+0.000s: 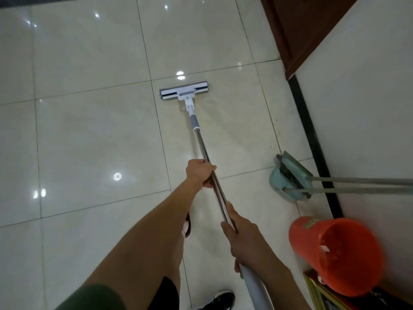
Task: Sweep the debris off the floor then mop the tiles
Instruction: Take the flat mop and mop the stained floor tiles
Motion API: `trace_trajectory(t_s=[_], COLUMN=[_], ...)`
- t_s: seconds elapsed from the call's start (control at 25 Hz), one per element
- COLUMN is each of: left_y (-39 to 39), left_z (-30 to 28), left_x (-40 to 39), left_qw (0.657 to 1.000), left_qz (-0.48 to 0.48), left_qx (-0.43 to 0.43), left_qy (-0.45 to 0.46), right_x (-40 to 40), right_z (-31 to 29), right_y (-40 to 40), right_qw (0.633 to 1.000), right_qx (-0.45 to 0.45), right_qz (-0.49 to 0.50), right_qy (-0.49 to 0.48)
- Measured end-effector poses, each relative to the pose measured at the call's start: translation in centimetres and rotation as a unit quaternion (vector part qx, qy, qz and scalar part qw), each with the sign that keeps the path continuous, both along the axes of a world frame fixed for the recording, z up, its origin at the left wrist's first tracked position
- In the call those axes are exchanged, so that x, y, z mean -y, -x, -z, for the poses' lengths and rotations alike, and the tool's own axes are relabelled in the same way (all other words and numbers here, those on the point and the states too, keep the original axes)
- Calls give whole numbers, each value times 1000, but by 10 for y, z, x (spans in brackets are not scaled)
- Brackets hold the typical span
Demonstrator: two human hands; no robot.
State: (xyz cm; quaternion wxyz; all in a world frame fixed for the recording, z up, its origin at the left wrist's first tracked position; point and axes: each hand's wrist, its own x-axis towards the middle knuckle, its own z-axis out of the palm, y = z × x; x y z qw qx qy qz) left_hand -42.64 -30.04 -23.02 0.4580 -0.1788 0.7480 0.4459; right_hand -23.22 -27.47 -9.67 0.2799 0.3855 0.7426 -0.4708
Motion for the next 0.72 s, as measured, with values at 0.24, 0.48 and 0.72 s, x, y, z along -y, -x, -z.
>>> trace_trajectory(t_s=[0.24, 0.48, 0.72], left_y=[194, 277, 229], left_z=[17, 4, -9], left_x=[-37, -45, -2], left_qw=[999, 999, 999], left_qz=[-4, 8, -5], left_qx=[-41, -44, -37], left_qy=[11, 15, 26], right_x=[-38, -44, -3], right_z=[32, 23, -9], right_y=[189, 273, 235], right_qw=[999, 999, 999], right_qx=[-42, -36, -10], right_qz=[20, 18, 24], right_qy=[15, 14, 34])
